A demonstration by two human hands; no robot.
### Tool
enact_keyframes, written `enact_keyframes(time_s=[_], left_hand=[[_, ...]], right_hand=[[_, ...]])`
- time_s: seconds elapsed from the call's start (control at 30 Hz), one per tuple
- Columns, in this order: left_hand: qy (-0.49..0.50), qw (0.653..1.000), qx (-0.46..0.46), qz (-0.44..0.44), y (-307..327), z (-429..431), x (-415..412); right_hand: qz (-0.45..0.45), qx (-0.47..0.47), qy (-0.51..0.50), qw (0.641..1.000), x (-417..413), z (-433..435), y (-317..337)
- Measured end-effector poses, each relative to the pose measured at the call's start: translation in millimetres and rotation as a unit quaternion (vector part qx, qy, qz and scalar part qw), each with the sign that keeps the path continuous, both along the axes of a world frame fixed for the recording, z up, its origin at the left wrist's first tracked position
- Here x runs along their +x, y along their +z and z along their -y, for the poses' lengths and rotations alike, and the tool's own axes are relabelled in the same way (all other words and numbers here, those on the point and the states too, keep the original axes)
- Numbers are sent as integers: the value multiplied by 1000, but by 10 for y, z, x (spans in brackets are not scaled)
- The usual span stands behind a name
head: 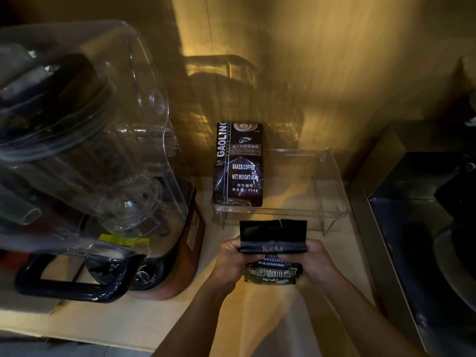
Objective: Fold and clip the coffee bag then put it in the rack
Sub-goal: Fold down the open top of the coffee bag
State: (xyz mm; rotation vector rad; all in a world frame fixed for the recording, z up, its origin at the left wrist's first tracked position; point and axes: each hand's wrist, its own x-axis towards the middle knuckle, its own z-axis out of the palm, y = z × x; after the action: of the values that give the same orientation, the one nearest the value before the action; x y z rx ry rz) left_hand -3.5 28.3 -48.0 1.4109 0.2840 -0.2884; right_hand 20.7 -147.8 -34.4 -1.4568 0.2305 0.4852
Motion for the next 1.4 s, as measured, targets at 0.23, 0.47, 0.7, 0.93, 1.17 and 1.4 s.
enact_keyframes(time_s=[0.23,0.47,0.7,0.93,1.17,1.4], left_hand=[[2,999,36,23,31,-5,-93],[58,991,64,101,185,-64,-164],[-31,976,171,131,366,-83,-182],[-119,812,439,364,422,-135,-172],[-75,897,368,232,556,-161,-41],[-15,971,158,178,600,-24,-32]], right_hand=[[62,-1,-26,998,-88,15,-17],[170,-13,-45,984,-121,84,73],[237,-89,-9,967,-114,97,103],[397,-243,26,885,-132,97,127],[160,6,-20,987,-18,58,216],[129,62,-68,987,-25,-47,327]])
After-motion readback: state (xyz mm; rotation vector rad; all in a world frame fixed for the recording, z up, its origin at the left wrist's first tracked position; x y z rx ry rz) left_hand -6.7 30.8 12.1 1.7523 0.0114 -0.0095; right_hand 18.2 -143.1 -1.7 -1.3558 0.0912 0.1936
